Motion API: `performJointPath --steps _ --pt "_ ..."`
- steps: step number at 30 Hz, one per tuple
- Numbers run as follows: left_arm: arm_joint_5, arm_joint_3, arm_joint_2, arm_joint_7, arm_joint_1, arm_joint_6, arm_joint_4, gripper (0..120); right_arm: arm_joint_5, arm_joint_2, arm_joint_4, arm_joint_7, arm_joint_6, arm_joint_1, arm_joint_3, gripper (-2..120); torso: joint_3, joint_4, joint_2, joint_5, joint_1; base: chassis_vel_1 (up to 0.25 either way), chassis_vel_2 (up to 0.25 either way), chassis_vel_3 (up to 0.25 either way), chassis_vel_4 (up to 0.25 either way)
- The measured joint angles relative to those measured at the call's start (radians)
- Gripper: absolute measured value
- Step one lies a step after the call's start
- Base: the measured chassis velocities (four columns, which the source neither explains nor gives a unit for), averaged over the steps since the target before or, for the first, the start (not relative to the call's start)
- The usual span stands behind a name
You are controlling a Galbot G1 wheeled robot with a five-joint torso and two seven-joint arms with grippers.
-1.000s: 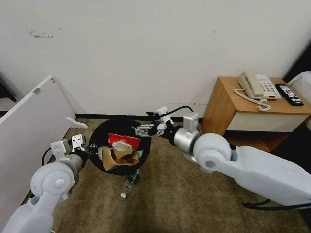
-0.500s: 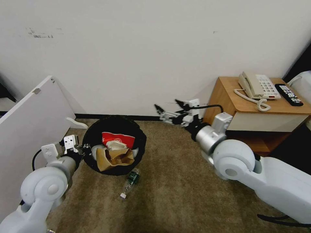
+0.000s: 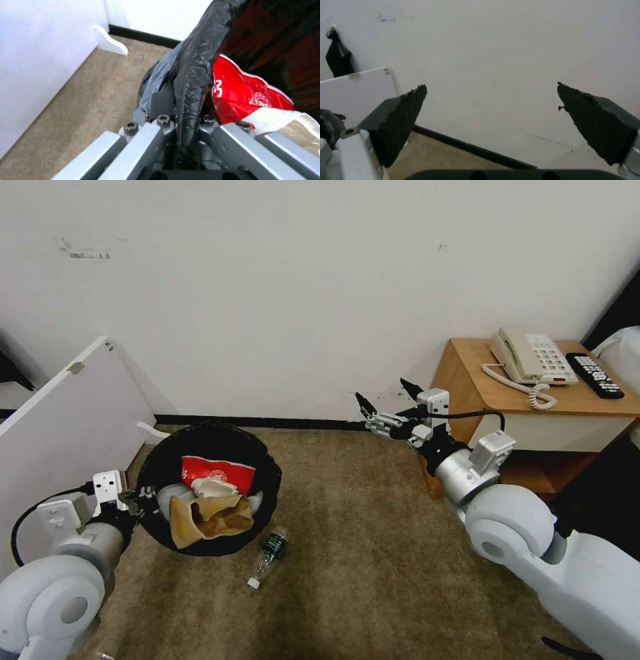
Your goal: Pick up the trash bin and place the garbage on the floor into it.
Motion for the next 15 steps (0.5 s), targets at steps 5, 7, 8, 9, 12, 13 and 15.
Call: performJointPath --steps 5,7,8,9,12,13,15 --pt "0.020 0.002 -0.006 0.007 0.002 -0.003 0.000 0 -0.008 0.015 0.000 -0.010 -0.009 -0.026 0.030 100 0.000 0.0000 0.000 -0.0001 0.000 0.000 0.000 0.000 0.000" --pt "0.023 0.004 -0.008 0.007 0.002 -0.005 -0.001 0 -0.012 0.021 0.000 -0.012 -0.011 -0.037 0.044 100 0.000 0.0000 0.000 -0.0001 0.000 0.000 0.000 0.000 0.000" --pt "0.024 0.006 -0.010 0.006 0.002 -0.005 -0.002 0 -0.016 0.028 0.001 -0.015 -0.016 -0.051 0.061 100 0.000 0.0000 0.000 0.0000 0.000 0.000 0.000 0.000 0.000" --pt "0.024 0.007 -0.010 0.005 0.003 -0.005 -0.003 0 -0.020 0.033 0.004 -0.017 -0.021 -0.062 0.075 100 0.000 -0.0001 0.000 -0.0001 0.000 0.000 0.000 0.000 0.000" --pt "0.025 0.007 -0.011 0.005 0.004 -0.005 -0.003 0 -0.026 0.042 0.011 -0.022 -0.031 -0.084 0.097 100 0.000 -0.0001 0.000 0.0000 0.000 0.000 0.000 0.000 0.000" --pt "0.025 0.007 -0.011 0.005 0.004 -0.005 -0.003 0 -0.026 0.042 0.011 -0.022 -0.031 -0.084 0.097 100 0.000 -0.0001 0.000 0.0000 0.000 0.000 0.000 0.000 0.000" --pt "0.026 0.007 -0.012 0.004 0.004 -0.005 -0.006 0 -0.041 0.053 0.019 -0.028 -0.040 -0.109 0.120 100 0.000 -0.0001 0.000 0.0000 0.000 0.000 0.000 0.000 0.000"
